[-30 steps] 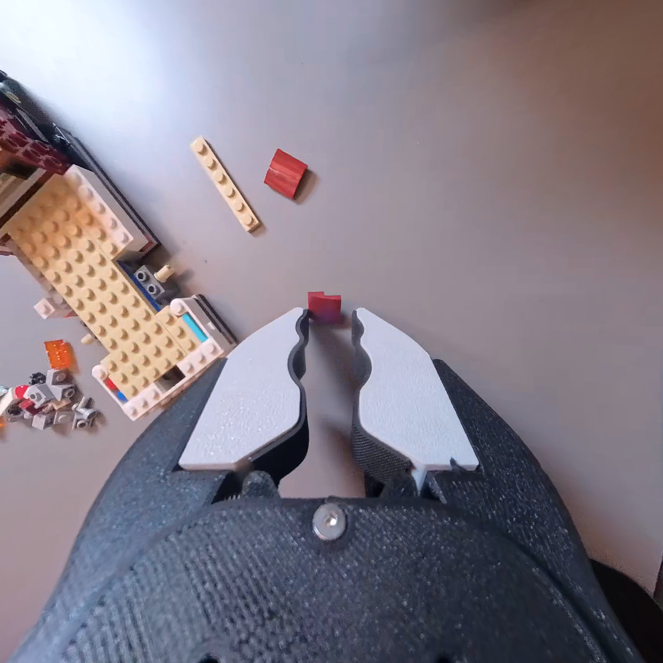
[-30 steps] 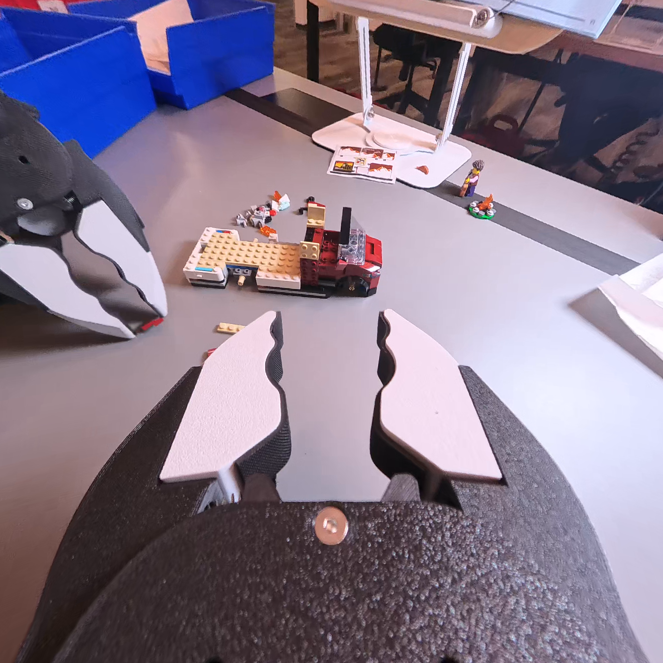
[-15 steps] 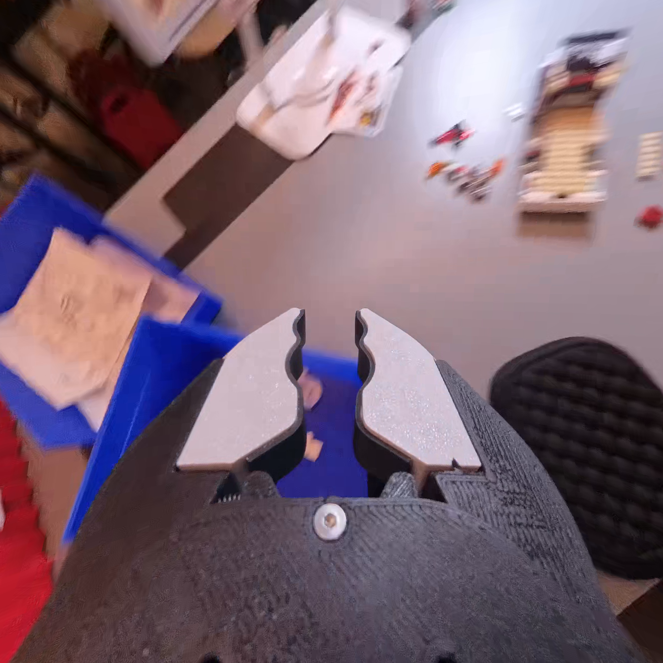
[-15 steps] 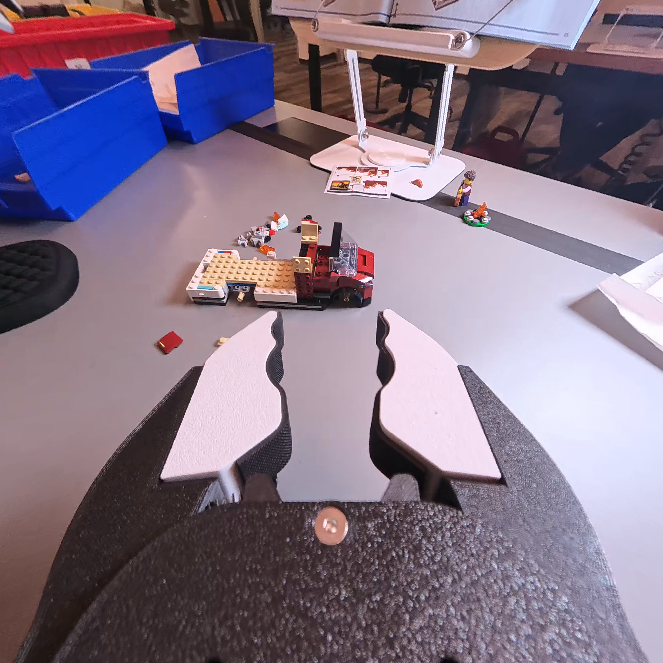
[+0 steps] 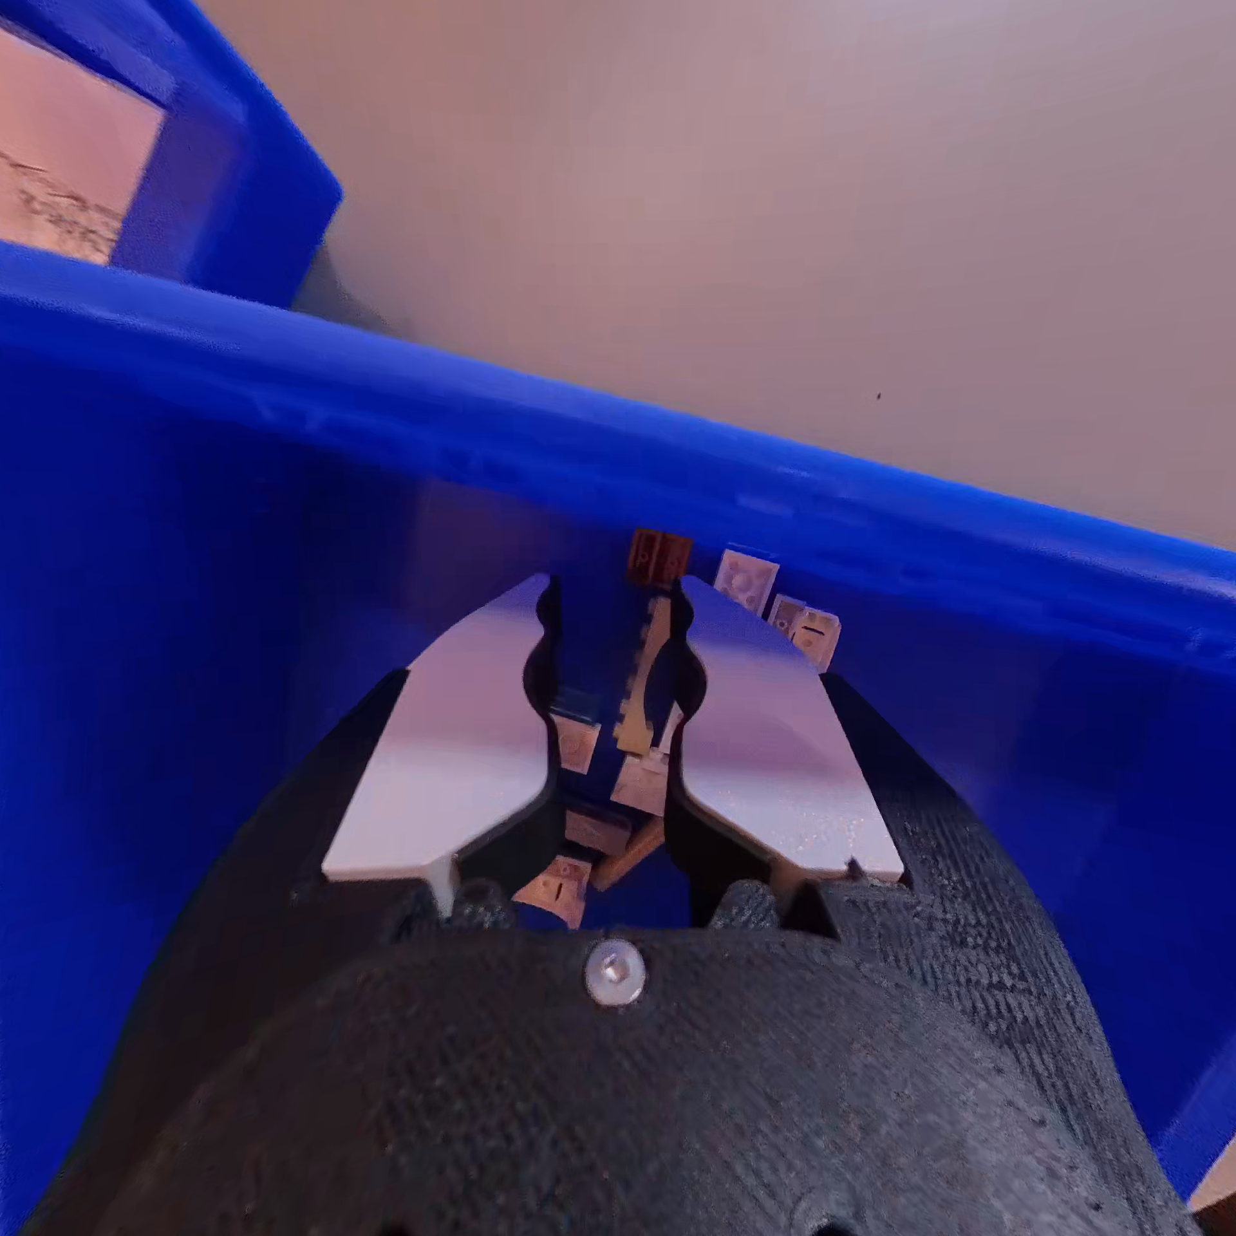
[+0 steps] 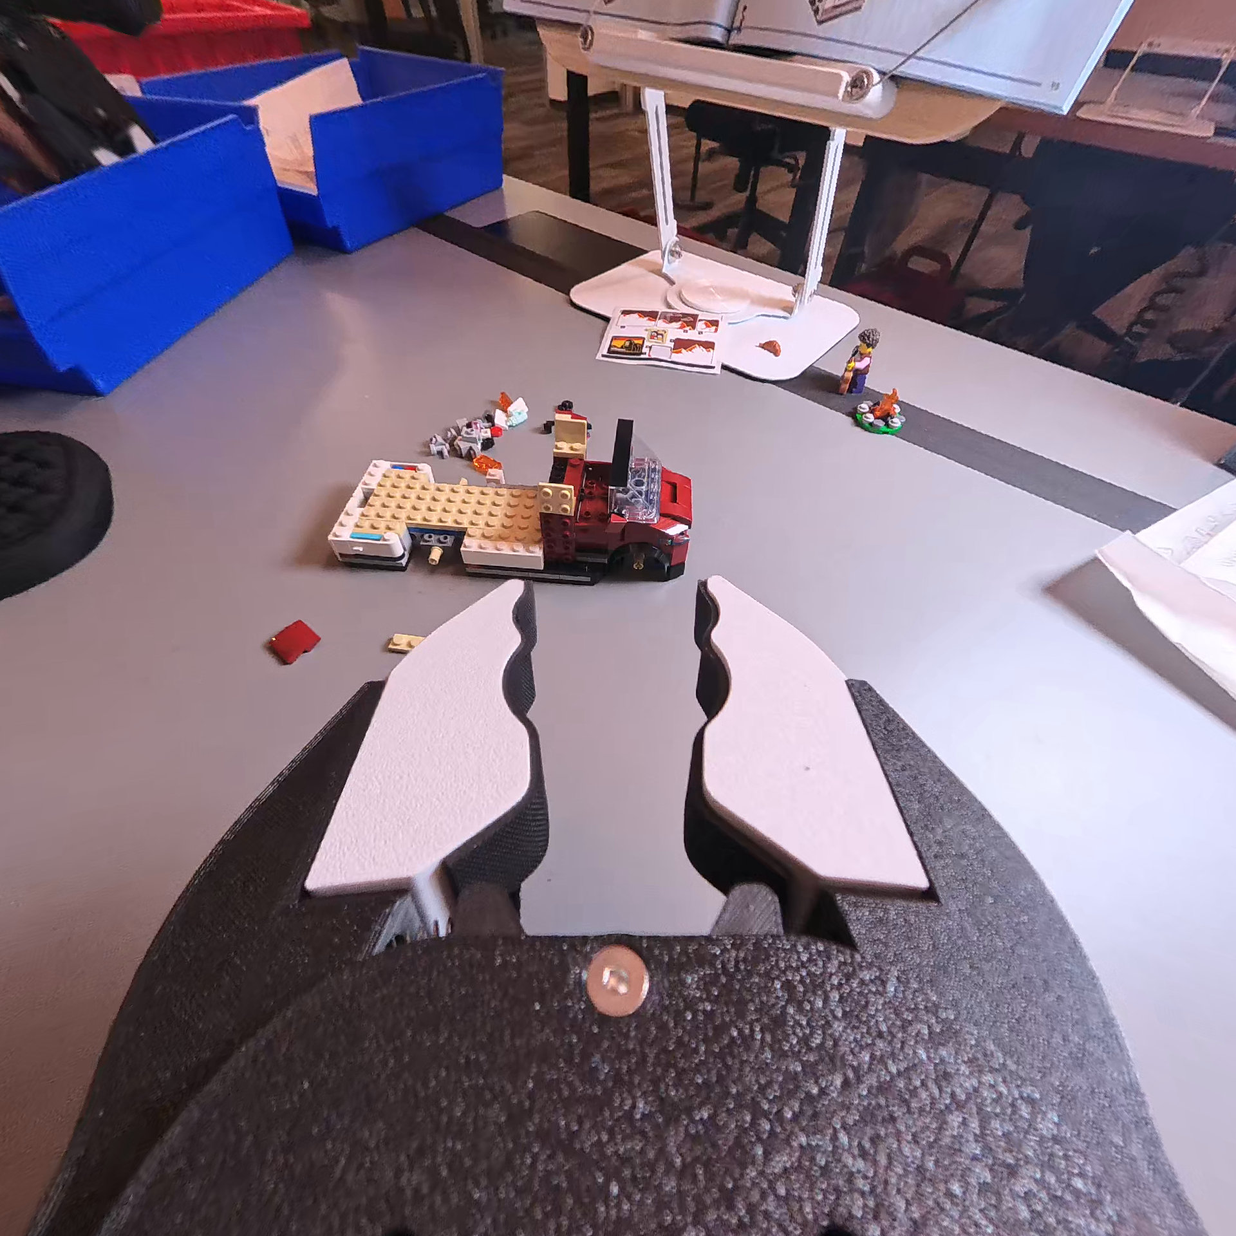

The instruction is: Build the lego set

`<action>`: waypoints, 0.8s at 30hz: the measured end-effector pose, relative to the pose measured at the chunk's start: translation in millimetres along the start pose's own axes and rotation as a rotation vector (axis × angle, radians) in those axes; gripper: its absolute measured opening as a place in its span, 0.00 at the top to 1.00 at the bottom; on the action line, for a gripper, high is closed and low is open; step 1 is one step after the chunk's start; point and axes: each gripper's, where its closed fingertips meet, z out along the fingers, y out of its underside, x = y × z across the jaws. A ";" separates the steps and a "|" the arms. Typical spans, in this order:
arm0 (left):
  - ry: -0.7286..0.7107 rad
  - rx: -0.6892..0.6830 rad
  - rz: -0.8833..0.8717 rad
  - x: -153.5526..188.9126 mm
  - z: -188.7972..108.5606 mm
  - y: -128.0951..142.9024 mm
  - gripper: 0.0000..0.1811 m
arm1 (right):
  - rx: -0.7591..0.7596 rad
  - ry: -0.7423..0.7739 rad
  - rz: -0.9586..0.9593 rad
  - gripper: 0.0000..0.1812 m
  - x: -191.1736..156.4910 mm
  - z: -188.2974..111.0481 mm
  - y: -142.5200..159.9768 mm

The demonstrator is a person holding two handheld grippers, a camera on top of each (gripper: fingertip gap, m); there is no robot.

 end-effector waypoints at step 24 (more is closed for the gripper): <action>-0.548 0.200 0.345 84.1 -126.8 -54.4 0.89 | 0.017 -0.042 -0.014 0.76 -13.0 -0.1 -4.2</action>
